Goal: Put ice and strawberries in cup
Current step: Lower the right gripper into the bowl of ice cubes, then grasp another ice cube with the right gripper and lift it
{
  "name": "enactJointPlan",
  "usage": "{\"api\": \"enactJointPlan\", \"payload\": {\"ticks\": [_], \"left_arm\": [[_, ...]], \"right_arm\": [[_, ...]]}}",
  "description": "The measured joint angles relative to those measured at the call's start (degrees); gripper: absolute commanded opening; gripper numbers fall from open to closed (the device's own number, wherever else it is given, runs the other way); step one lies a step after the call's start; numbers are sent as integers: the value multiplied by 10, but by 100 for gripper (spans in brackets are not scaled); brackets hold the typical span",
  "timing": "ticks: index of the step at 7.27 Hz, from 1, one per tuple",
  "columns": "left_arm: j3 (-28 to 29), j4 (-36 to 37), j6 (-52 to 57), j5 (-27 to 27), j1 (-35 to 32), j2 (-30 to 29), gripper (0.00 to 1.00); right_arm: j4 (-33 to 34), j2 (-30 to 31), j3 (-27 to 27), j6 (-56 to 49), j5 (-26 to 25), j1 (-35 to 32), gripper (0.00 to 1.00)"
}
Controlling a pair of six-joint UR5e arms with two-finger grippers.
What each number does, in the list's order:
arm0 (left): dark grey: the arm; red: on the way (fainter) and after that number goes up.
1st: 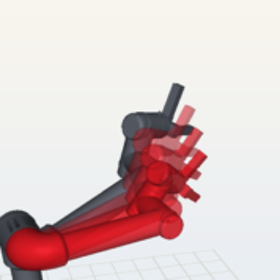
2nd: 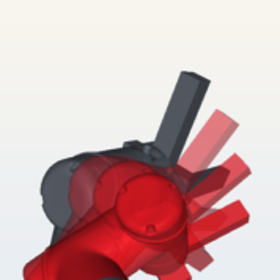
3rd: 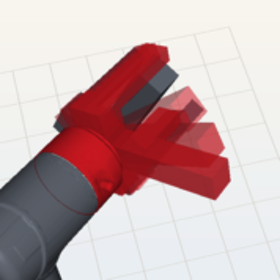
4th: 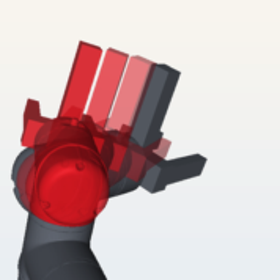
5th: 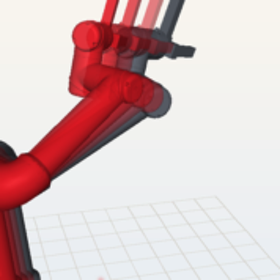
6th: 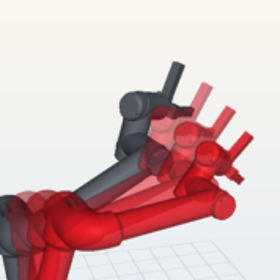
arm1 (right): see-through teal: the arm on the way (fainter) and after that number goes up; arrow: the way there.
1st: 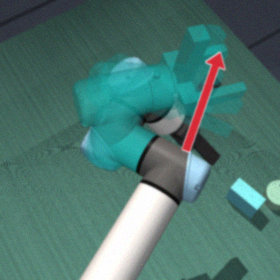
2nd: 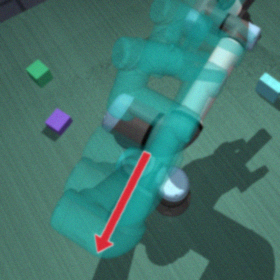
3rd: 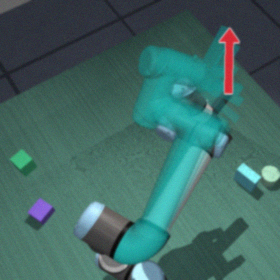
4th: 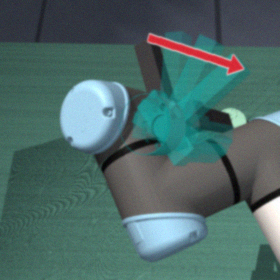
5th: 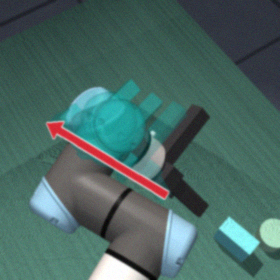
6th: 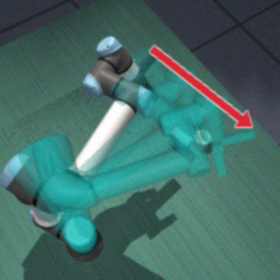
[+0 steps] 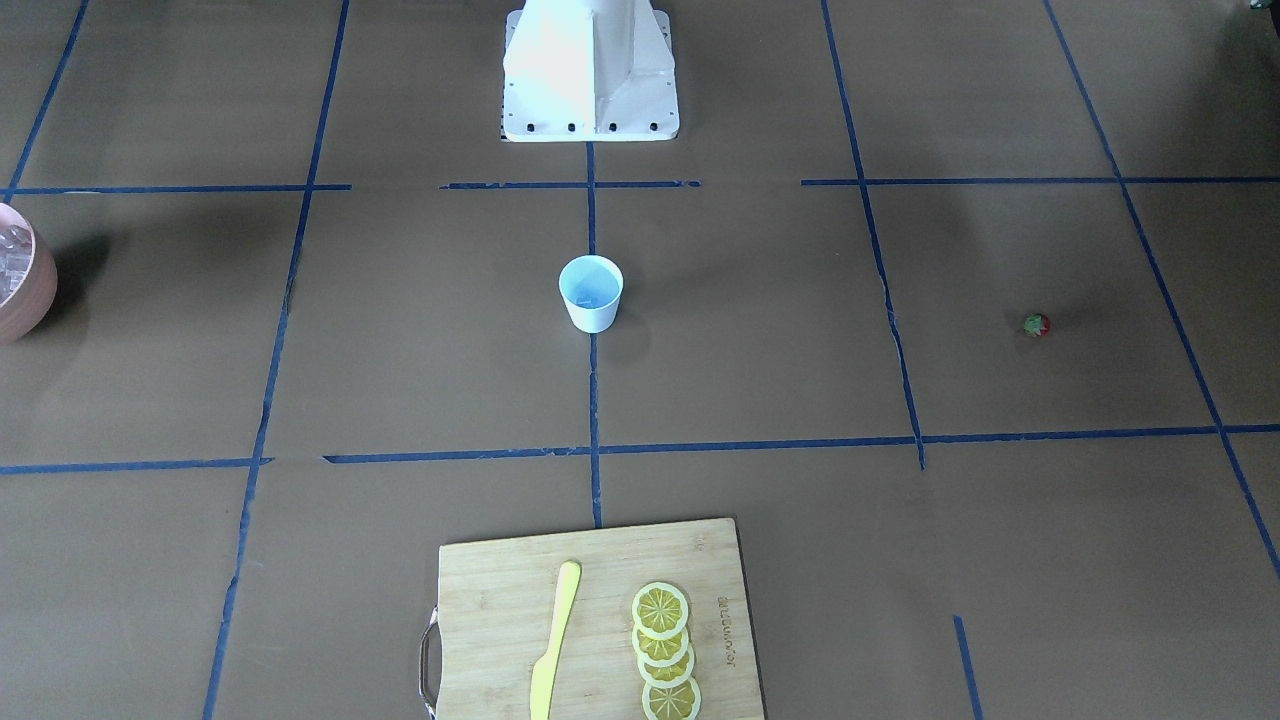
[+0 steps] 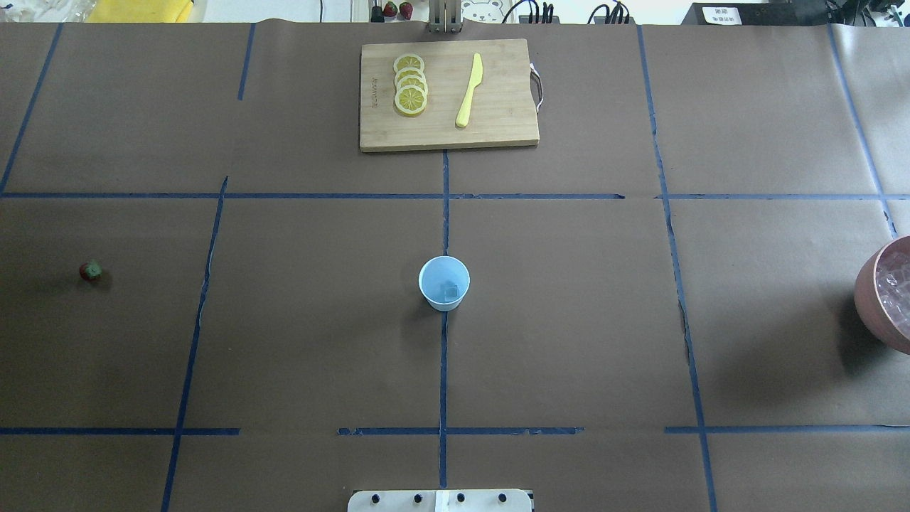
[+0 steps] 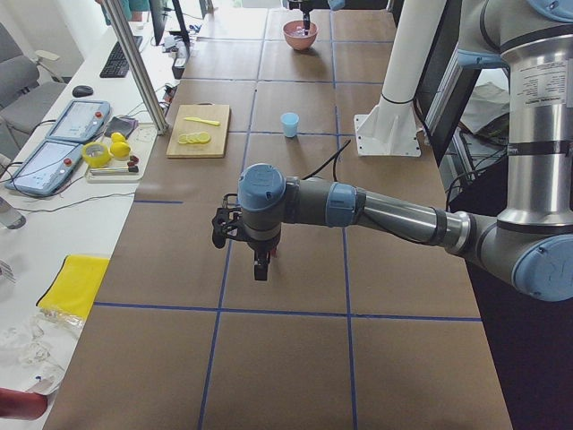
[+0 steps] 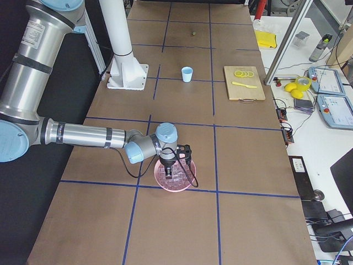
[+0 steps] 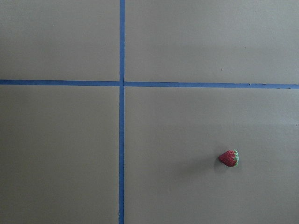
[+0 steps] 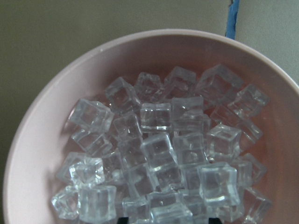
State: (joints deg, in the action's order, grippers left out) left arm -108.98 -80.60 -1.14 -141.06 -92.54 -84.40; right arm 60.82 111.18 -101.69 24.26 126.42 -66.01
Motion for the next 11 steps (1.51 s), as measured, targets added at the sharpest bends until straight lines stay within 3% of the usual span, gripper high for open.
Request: {"api": "enactJointPlan", "payload": {"ticks": [2, 3, 6, 9, 11], "left_arm": [[0, 0, 0, 0, 0, 1, 100], [0, 0, 0, 0, 0, 1, 100], [0, 0, 0, 0, 0, 1, 100], [-1, 0, 0, 0, 0, 1, 100], [-2, 0, 0, 0, 0, 2, 100]], "right_arm": [[0, 1, 0, 0, 0, 0, 60], [0, 1, 0, 0, -1, 0, 41], [0, 1, 0, -2, -1, 0, 3], [0, 5, -10, -6, 2, -3, 0], [4, 31, -55, -7, 10, -8, 0]]}}
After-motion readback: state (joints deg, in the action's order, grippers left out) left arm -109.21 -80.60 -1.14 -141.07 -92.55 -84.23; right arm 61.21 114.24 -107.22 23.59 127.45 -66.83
